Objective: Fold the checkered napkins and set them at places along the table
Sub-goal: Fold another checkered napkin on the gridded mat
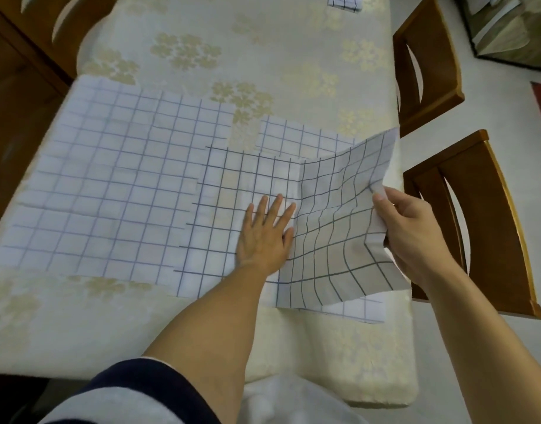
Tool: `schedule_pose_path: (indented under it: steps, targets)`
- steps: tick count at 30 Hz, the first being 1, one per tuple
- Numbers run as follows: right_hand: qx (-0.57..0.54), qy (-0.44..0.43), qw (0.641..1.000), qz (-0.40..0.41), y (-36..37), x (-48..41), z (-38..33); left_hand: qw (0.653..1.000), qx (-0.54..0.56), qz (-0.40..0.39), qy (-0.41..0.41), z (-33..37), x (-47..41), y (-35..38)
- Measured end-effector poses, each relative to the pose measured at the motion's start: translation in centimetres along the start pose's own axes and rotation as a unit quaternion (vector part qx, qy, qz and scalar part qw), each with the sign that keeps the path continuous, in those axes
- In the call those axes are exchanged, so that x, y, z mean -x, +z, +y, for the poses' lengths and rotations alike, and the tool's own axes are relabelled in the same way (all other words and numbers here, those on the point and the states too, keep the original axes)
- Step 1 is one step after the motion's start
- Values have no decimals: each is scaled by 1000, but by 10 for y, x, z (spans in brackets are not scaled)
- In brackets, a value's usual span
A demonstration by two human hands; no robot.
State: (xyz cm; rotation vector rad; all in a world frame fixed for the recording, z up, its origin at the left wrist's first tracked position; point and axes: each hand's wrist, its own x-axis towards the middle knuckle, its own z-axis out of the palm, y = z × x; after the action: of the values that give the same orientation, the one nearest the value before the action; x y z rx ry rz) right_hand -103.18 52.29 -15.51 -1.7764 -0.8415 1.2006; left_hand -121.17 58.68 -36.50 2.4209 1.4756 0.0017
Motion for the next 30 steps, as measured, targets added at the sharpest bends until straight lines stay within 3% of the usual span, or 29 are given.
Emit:
schedule_pose_path:
  steps: [9,11,13,14,16,19,22,24,27,30]
  targets:
    - [60,-32,998,-16,75,-10,-19,997,69,-30,-10,2,10,-26]
    - [64,-35,997,-22,88,-12,-20,983,174,-60,-17,2,16,-41]
    - [70,-36,996,-30,99,-13,-20,901,429,-45,-32,2,24,-62]
    - [73,-36,996,-36,105,-15,-20,858,507,-42,-69,-1,26,-70]
    - [85,-37,995,-48,115,-19,-18,796,584,-23,-158,-11,33,-89]
    - [107,-47,991,-68,132,-25,-17,753,624,-11,-209,-39,48,-110]
    - [90,-60,989,-101,144,-27,-14,650,721,-97,-222,-63,71,-124]
    - [98,-89,987,-87,146,-30,-7,663,707,-124,-213,-72,81,-122]
    - [141,-101,984,24,135,-40,22,667,695,-121,-240,-81,84,-112]
    - [214,-45,972,84,115,-43,64,606,740,-110,-269,-85,88,-117]
